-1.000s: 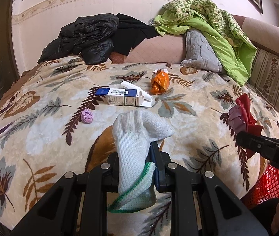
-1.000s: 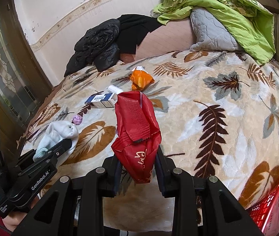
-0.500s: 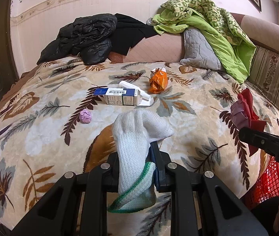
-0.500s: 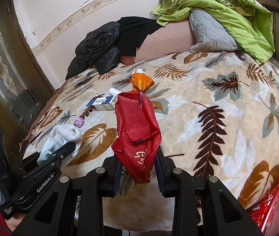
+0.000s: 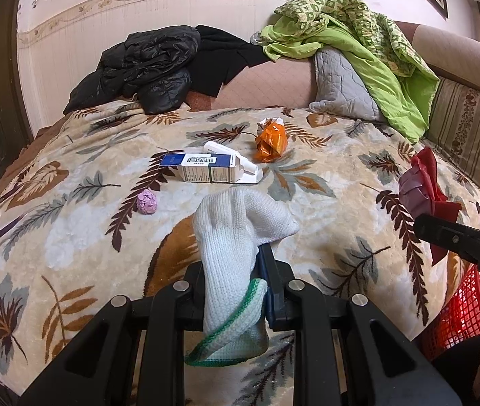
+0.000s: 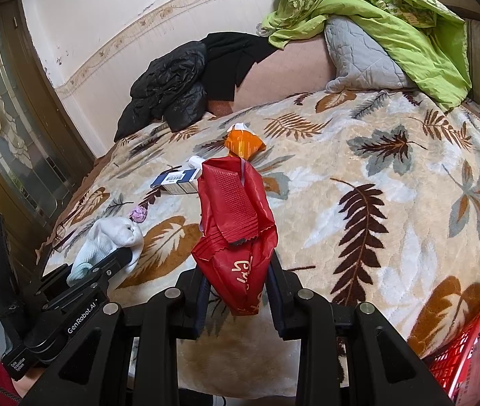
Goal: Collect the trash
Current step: 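Lift the white sock and red bag above the bed with both tools, then carry the sock and red bag to the red basket and open both tools, then move both tools back over the remaining trash on the bed, then grasp the purple ball with the left tool while the right tool grasps the orange-white bag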
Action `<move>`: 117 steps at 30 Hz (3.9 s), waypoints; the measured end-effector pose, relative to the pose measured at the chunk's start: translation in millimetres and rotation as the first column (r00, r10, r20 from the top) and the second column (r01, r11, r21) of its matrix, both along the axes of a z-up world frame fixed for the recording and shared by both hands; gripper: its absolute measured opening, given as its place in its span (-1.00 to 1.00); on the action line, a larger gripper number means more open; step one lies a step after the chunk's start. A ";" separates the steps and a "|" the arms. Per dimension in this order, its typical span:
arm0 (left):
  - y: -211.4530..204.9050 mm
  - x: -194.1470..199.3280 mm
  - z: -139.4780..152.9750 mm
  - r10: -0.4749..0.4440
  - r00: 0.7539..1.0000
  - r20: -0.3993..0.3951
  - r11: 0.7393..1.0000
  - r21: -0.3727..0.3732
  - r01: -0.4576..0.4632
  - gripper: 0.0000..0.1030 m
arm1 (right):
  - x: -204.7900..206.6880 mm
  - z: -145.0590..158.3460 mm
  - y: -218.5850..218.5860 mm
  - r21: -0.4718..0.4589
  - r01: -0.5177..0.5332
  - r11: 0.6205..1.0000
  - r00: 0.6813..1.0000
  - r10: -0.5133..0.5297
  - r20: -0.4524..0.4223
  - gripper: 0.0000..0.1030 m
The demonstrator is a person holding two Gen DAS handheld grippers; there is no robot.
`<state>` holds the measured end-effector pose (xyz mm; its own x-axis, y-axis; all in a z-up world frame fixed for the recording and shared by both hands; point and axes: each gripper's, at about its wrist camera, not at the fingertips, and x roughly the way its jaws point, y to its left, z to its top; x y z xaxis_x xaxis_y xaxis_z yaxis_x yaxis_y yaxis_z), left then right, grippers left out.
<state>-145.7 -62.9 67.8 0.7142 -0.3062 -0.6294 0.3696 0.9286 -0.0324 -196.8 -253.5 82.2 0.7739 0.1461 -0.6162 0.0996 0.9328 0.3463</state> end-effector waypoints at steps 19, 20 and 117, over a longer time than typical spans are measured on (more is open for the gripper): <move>-3.9 -9.4 10.8 -0.016 1.000 0.026 1.000 0.007 0.015 -0.59 | -11.5 6.9 -10.8 0.019 0.027 0.999 0.999 -0.028 0.032 -0.37; -3.0 -9.5 11.7 -0.018 0.999 0.028 1.000 0.008 0.017 -0.59 | -13.1 7.8 -11.9 0.019 0.031 0.999 0.999 -0.032 0.035 -0.37; 66.0 168.7 -42.9 0.166 0.945 -0.282 0.978 -0.076 -0.195 -0.57 | 182.4 5.9 -33.8 0.131 0.039 0.991 0.994 -0.026 -0.106 0.37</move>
